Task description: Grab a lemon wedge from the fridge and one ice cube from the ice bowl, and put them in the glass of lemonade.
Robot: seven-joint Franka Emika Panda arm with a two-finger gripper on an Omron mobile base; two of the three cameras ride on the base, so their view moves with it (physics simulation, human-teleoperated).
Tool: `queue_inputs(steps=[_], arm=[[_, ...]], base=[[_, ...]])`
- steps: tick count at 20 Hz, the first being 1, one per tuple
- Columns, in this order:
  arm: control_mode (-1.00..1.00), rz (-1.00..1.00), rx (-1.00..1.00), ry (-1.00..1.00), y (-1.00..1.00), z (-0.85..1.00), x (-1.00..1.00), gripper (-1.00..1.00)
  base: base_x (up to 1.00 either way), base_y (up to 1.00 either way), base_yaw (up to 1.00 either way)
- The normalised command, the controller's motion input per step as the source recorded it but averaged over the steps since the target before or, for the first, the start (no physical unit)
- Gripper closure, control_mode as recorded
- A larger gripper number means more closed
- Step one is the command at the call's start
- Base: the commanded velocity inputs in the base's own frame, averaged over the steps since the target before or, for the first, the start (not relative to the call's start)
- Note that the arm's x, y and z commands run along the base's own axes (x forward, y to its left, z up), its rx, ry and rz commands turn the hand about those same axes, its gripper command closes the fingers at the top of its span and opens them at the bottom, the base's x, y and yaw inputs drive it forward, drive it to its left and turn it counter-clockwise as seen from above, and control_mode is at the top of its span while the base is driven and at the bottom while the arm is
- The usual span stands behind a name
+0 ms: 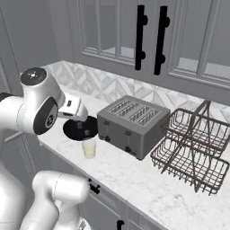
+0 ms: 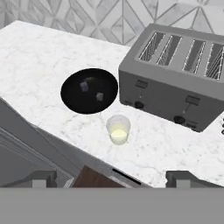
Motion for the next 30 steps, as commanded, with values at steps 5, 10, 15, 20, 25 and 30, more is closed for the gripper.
queue_inputs(steps=[5, 10, 15, 20, 25, 30], arm=[[-1.00, 0.05, 0.00, 0.13, 0.03, -0.05, 0.20, -1.00], [-1.00, 0.33, -0.08, 0.62, 0.41, -0.26, 0.96, -1.00], [-1.00, 0.19, -0.03, 0.51, 0.34, -0.38, 0.76, -1.00], [-1.00, 0.00, -0.11, 0.18, 0.34, -0.37, 0.29, -1.00], [-1.00, 0.00, -0.06, 0.00, 0.23, -0.55, 0.06, -1.00], [-1.00, 0.00, -0.04, 0.00, 0.05, -0.49, 0.19, -1.00]], base=[[0.80, 0.10, 0.02], [0.00, 0.00, 0.00], [0.00, 0.00, 0.00], [0.00, 0.00, 0.00], [0.00, 0.00, 0.00], [0.00, 0.00, 0.00]])
